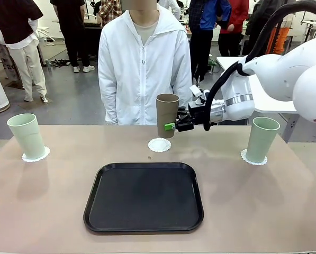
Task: Place coasters on the table and set cups on them.
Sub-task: Take one Reusable plastic cup from the Flat Tray and place it on a coaster set by the human.
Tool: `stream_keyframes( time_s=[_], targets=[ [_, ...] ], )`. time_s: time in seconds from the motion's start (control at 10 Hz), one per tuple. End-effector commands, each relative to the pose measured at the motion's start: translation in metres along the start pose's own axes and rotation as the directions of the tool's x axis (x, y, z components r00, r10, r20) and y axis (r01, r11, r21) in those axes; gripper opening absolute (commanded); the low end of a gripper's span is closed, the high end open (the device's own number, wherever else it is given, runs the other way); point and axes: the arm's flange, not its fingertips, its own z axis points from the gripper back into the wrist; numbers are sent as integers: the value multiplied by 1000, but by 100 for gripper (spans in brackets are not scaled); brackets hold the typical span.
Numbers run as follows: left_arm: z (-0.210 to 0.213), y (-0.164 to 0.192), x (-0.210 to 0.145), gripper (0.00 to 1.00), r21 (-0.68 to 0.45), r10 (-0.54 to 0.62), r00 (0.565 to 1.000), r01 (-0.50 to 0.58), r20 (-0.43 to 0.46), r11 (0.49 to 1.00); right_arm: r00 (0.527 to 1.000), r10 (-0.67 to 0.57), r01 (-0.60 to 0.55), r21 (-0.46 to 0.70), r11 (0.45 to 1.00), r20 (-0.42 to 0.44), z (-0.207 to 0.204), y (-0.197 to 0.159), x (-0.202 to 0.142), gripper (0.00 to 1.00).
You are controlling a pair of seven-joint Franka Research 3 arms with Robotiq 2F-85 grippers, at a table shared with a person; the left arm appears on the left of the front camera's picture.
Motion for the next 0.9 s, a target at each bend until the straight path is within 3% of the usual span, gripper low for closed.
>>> stream_keyframes(
  time_s=[0.0,0.8],
  targets=[
    [0,-2,-1,100,5,5,1000,-5,0,1000,1000,-3,2,55,998,8,-1,-20,-5,82],
    [0,-2,-1,100,5,5,1000,-5,0,1000,997,-49,54,101,993,-54,-27,-33,-37,82]
  ],
)
